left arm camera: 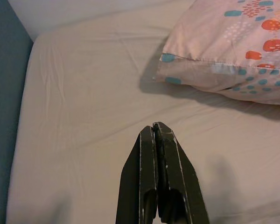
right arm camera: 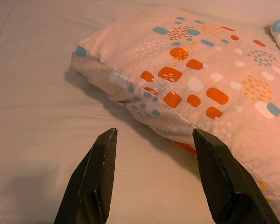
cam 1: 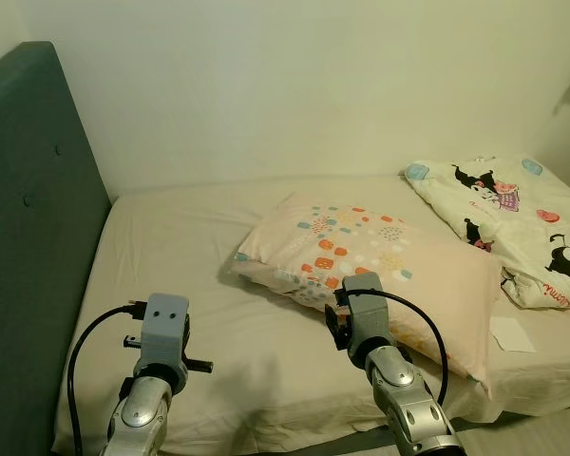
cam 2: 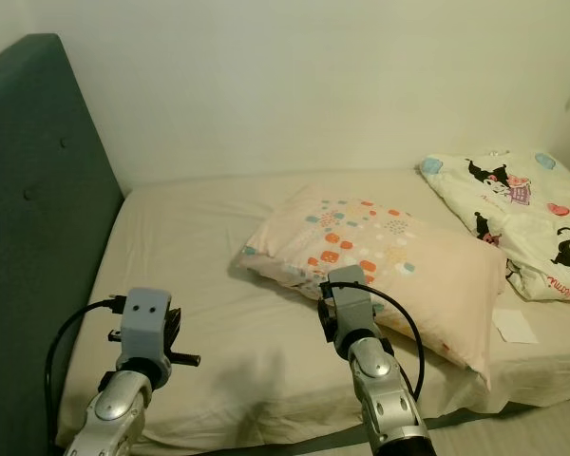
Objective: Clean up the room
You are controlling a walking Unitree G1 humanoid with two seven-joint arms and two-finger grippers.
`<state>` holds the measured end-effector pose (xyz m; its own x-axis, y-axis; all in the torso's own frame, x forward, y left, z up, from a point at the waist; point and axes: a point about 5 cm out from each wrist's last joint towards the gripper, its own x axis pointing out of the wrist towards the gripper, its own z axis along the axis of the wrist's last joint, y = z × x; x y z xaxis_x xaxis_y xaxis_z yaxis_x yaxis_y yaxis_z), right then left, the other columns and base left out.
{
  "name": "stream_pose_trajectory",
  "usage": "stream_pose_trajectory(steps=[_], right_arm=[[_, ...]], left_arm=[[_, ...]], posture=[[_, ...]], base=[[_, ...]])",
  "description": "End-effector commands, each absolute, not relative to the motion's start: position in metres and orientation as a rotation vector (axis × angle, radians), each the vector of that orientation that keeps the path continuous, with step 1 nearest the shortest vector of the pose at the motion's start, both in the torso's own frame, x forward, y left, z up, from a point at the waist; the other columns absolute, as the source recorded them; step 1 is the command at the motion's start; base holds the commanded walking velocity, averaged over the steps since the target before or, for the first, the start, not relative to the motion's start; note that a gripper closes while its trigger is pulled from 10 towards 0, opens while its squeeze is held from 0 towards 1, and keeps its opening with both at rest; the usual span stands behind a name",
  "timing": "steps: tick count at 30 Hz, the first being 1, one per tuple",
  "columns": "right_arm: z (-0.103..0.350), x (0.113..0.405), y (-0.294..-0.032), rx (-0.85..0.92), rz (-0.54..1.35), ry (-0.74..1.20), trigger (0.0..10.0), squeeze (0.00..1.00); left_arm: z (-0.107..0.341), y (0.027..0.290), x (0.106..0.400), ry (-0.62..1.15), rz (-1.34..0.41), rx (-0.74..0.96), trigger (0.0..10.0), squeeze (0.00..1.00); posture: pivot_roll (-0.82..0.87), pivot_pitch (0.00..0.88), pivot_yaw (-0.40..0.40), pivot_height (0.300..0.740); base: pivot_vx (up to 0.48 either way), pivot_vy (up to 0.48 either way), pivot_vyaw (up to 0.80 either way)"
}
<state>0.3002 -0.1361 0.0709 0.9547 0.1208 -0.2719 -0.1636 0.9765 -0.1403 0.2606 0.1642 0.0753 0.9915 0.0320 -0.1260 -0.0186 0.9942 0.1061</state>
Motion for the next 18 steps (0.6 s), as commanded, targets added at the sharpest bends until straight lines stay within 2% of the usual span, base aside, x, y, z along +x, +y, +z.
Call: stream_pose_trajectory(steps=[1, 6, 18], right_arm=[[0.0684, 0.299, -0.1364, -0.15, 0.145, 0.277, 10.0, 0.0], [0.0684, 0.2991, -0.1361, -0.152, 0.147, 0.277, 10.0, 0.0], [0.0699, 0.2999, -0.1352, -0.189, 0.158, 0.266, 10.0, 0.0]], left_arm=[[0.0714, 0.1651, 0.2586, 0.153, 0.024, 0.128, 10.0, 0.0], [0.0725, 0.1636, 0.2593, 0.143, 0.014, 0.136, 10.0, 0.0], [0.0719, 0.1605, 0.2605, 0.146, 0.006, 0.142, 10.0, 0.0]], posture=[[-0.04, 0.092, -0.074, 0.74], [-0.04, 0.092, -0.074, 0.74], [-0.05, 0.079, -0.073, 0.74]], base=[[0.0, 0.0, 0.0], [0.0, 0.0, 0.0], [0.0, -0.389, 0.0]])
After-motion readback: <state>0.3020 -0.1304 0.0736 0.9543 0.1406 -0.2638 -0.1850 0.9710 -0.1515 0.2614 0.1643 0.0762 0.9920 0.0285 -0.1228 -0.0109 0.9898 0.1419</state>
